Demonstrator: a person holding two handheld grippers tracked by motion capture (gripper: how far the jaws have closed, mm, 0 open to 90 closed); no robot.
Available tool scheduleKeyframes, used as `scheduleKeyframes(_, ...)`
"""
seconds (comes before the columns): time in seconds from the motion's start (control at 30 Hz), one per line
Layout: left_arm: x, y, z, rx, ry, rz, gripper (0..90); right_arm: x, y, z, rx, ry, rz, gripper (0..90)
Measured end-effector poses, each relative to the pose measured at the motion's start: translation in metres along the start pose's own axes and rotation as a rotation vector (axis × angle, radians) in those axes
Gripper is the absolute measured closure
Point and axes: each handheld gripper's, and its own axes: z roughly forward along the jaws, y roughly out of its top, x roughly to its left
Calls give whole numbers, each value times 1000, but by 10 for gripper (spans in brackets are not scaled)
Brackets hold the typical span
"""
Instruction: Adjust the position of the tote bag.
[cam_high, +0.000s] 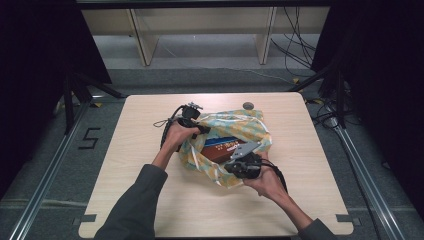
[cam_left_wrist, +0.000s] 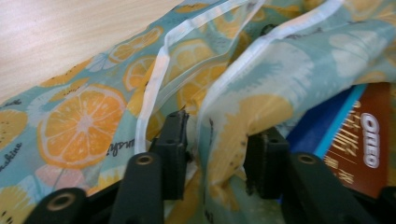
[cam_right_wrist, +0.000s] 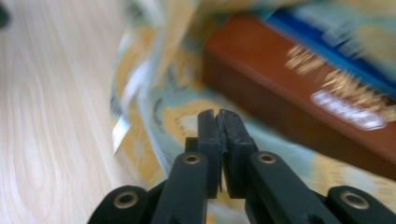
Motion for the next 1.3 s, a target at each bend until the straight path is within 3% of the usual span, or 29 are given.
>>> scheduleKeyframes(0.17, -14, 4, -21, -16, -4, 16, 491, -10, 6, -21, -60, -30, 31, 861)
scheduleKeyframes(0.2, -15, 4, -25, -31, -17, 17, 474, -13, 6, -25, -70, -38, 35, 858)
scheduleKeyframes(0.33, -17, 1, -38, -49, -7, 22, 442, -23, 4, -39, -104, -64, 52, 838)
scheduleKeyframes(0.47, -17, -5, -47, -67, 9, 4, 418, -30, 0, -48, -118, -94, 70, 805)
scheduleKeyframes(0.53, -16, -7, -50, -77, 6, 2, 413, -32, 0, -49, -107, -82, 79, 794)
scheduleKeyframes(0.6, -17, -10, -54, -94, -2, -5, 398, -35, -4, -53, -118, -112, 101, 759)
scheduleKeyframes(0.63, -18, -13, -60, -105, 1, -1, 393, -38, -5, -55, -124, -117, 89, 749)
scheduleKeyframes(0.73, -19, -17, -64, -115, -4, -5, 381, -38, -8, -59, -114, -124, 144, 727)
scheduleKeyframes(0.93, -18, -26, -74, -136, 0, -12, 365, -43, -12, -63, -128, -149, 123, 697)
scheduleKeyframes(0.97, -18, -30, -77, -141, 3, -15, 365, -44, -13, -64, -116, -130, 129, 686)
scheduleKeyframes(1.03, -18, -32, -78, -142, 5, -12, 360, -44, -14, -65, -123, -139, 125, 685)
scheduleKeyframes(1.3, -18, -51, -97, -184, 9, -30, 343, -49, -24, -74, -136, -176, 173, 634)
